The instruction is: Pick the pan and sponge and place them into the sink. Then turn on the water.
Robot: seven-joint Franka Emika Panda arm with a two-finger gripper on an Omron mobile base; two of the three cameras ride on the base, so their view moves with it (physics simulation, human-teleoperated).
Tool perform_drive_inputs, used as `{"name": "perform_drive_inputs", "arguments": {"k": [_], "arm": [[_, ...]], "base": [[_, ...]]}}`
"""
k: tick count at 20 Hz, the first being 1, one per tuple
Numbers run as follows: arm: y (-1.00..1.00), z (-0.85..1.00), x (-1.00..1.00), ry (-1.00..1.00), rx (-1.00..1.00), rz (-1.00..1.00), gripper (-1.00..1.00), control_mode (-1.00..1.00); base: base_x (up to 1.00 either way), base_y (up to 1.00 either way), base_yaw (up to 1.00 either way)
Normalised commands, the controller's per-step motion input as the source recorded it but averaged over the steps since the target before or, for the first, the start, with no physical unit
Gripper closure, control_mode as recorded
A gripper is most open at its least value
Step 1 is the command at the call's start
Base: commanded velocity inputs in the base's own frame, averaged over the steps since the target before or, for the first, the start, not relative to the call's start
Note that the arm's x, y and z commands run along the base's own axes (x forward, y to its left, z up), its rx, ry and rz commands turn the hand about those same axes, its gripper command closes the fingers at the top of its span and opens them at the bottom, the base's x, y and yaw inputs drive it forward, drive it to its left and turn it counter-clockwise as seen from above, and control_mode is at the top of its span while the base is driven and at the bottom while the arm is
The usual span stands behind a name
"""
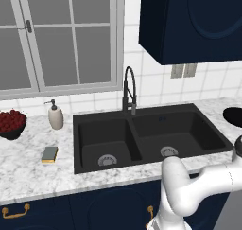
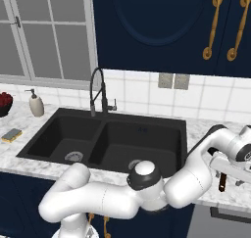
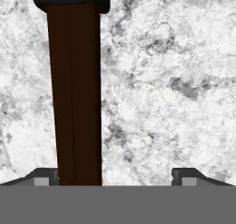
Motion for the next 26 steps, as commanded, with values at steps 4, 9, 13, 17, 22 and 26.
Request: {"name": "perform_drive_inputs", "arguments": {"k": [4, 9, 13, 17, 22, 26], "arm": [[0.06, -0.47, 0.00, 0.00, 0.00, -0.02, -1.00, -1.00], [0.37, -0.59, 0.00, 0.00, -0.01, 0.00, 1.00, -1.00], [0.16, -0.32, 0.00, 0.00, 0.00, 0.00, 1.00, -1.00], [0.18, -0.19, -0.02, 0.00, 0.00, 0.00, 1.00, -1.00], [0.25, -0.07, -0.01, 0.00, 0.00, 0.01, 1.00, -1.00], [0.28, 0.05, -0.07, 0.00, 0.00, 0.08, 1.00, -1.00]], "base": [[0.00, 0.00, 0.00], [0.00, 0.00, 0.00], [0.00, 0.00, 0.00], [0.00, 0.00, 0.00], [0.00, 0.00, 0.00], [0.00, 0.00, 0.00]]}}
